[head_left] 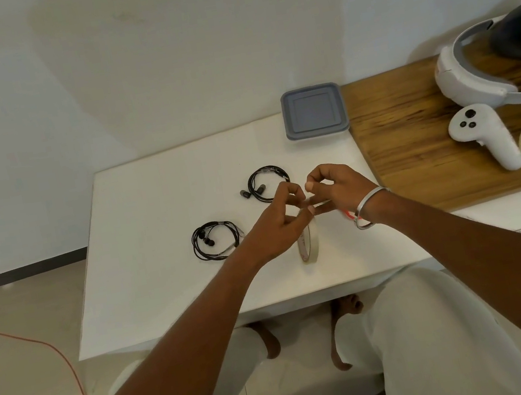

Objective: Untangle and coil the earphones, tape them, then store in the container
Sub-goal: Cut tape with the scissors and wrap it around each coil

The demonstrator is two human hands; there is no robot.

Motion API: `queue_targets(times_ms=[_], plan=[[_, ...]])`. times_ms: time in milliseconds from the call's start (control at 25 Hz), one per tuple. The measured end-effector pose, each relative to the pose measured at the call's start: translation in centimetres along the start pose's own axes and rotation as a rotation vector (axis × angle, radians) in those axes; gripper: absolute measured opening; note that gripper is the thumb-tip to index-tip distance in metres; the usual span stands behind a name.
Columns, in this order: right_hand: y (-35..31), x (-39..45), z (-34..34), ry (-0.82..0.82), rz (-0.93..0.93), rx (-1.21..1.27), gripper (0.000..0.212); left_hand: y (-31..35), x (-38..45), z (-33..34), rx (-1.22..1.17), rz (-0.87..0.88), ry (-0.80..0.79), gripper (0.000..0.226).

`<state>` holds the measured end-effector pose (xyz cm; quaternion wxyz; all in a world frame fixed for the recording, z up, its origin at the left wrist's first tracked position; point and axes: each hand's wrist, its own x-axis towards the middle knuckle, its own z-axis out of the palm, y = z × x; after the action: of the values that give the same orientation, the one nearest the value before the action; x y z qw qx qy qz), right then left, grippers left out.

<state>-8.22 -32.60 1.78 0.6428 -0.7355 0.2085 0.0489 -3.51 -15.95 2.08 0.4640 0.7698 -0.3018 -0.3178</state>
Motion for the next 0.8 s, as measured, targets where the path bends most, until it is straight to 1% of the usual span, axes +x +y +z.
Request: queue_targets(times_ms=[120,280,440,680,800], plan=[[0.1,0.1,0.0,-0.015,0.016,0.010,0.006,-0.3,0.0,0.0,0.041,0.029,0.028,0.014],[0.2,0.4,0.0,0.026,0.003,-0.024,0.005,-0.6,0.2,-0.2,0.055,0.101,0.017,0.017],[-0.1,0.5,-0.2,0.050,0.006,-0.049,0.007,-0.7,0.3,-0.4,0.016,0.090,0.020,0.024],[0.0,0.8,-0.9,0.046,0.038,-0.097,0.005,-0.4,0.5,-0.6,0.044,0.100,-0.070,0.033],[0.2,0.9,-1.1,0.059,0.030,-0.141,0.006,-0.2,0.5,-0.7,0.067,0.062,-0.128,0.039]])
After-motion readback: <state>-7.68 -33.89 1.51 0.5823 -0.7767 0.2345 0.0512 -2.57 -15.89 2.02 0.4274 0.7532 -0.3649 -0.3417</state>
